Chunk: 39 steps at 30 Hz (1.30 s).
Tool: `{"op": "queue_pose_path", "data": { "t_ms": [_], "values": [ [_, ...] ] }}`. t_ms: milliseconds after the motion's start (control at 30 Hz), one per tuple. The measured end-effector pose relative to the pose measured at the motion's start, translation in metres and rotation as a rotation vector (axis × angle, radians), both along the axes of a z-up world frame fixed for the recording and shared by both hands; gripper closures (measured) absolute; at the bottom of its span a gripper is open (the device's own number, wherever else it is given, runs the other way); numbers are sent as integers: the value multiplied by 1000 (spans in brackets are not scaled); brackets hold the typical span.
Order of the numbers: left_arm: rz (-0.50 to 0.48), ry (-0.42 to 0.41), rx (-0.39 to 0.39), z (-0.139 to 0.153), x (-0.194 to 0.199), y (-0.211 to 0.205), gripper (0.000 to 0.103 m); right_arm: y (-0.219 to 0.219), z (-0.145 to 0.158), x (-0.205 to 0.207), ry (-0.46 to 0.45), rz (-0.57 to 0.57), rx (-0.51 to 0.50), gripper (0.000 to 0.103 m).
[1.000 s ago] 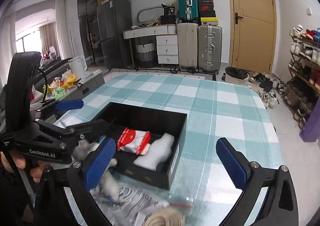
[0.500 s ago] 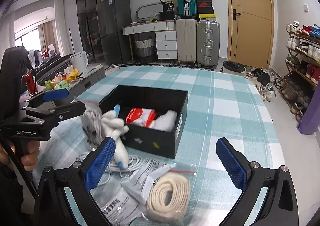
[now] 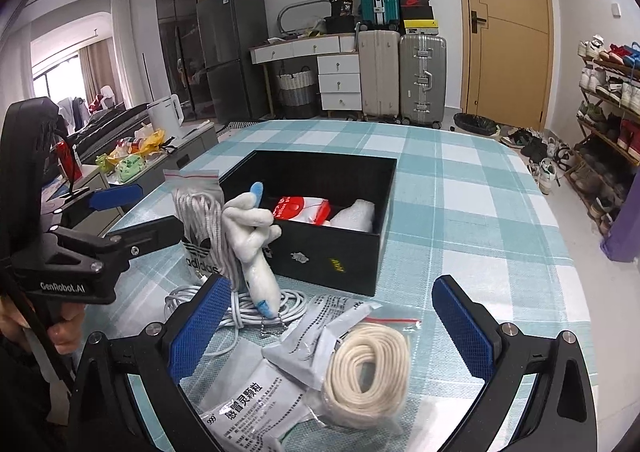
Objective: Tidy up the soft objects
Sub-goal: 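Withdraw both tools from the box toward the glove toy and Adidas bag, then grasp the white glove toy with the right tool while the left tool grasps the Adidas zip bag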
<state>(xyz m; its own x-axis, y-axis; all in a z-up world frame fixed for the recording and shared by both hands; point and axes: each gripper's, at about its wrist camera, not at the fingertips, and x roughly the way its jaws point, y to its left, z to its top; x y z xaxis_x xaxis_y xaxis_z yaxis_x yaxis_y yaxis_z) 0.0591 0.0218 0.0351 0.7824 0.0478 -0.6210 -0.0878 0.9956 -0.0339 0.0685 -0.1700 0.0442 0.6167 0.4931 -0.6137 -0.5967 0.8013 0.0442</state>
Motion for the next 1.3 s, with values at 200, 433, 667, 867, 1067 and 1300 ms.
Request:
{"op": "queue_pose_path", "data": {
  "t_ms": [200, 433, 667, 867, 1067, 1300],
  "values": [
    [24, 17, -12, -11, -5, 5, 0, 14, -3, 1, 13, -1, -20, 1],
    [38, 22, -25, -19, -2, 12, 0, 32, -14, 6, 25, 13, -76, 1],
    [42, 59, -20, -29, 6, 19, 0, 40, -22, 14, 51, 14, -93, 1],
    [45, 71, -17, -34, 9, 21, 0, 50, -28, 22, 79, 17, -115, 1],
    [50, 76, -33, -37, 8, 24, 0, 56, -31, 27, 92, 44, -119, 2],
    [68, 81, -51, -40, 9, 33, 0, 65, -33, 33, 115, 66, -128, 18]
  ]
}}
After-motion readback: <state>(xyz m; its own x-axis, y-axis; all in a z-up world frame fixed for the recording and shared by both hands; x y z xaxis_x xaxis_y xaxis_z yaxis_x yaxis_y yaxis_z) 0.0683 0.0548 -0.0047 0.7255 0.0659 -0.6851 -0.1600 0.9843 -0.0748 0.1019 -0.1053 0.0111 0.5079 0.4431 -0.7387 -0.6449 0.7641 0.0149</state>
